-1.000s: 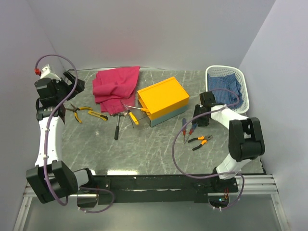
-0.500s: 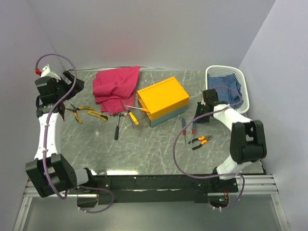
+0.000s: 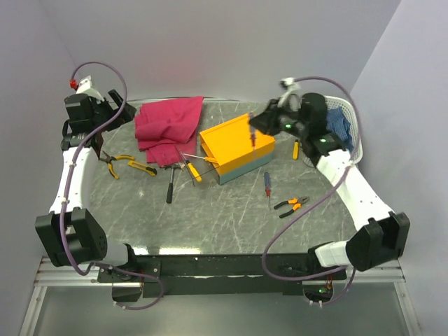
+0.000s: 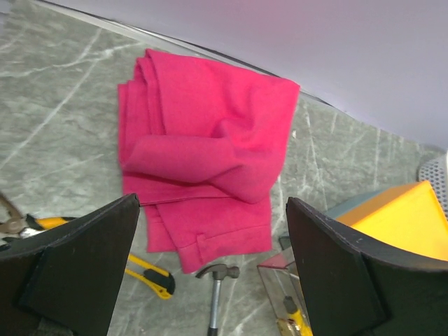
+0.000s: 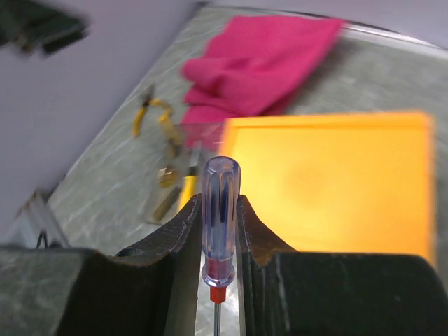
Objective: Sort the tools into containers
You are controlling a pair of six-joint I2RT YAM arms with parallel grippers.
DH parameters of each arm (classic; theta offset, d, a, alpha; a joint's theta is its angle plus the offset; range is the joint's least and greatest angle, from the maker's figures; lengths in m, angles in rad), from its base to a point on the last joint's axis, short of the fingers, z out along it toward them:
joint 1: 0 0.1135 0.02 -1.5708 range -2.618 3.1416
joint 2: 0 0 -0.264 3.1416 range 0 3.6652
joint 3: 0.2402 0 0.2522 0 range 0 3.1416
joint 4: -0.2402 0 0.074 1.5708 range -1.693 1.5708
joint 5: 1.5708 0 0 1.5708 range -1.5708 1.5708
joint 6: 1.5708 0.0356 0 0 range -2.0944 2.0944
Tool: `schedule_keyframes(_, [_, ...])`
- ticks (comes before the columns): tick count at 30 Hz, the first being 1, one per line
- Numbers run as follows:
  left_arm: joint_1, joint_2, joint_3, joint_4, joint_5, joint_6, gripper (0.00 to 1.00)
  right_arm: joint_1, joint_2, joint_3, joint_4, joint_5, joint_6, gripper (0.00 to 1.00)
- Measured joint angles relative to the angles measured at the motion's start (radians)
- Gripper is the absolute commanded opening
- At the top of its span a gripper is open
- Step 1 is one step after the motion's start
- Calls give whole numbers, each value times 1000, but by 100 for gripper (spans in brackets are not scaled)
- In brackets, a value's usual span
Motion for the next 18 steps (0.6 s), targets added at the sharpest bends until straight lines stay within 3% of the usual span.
schedule_keyframes(9, [9,-64,-49,13,-22,15,94,331,267,241,15,-87,-272,0])
schedule_keyframes(18, [64,-203,-143,19,13,-2,94,408,401,328,13,-74,-471,0])
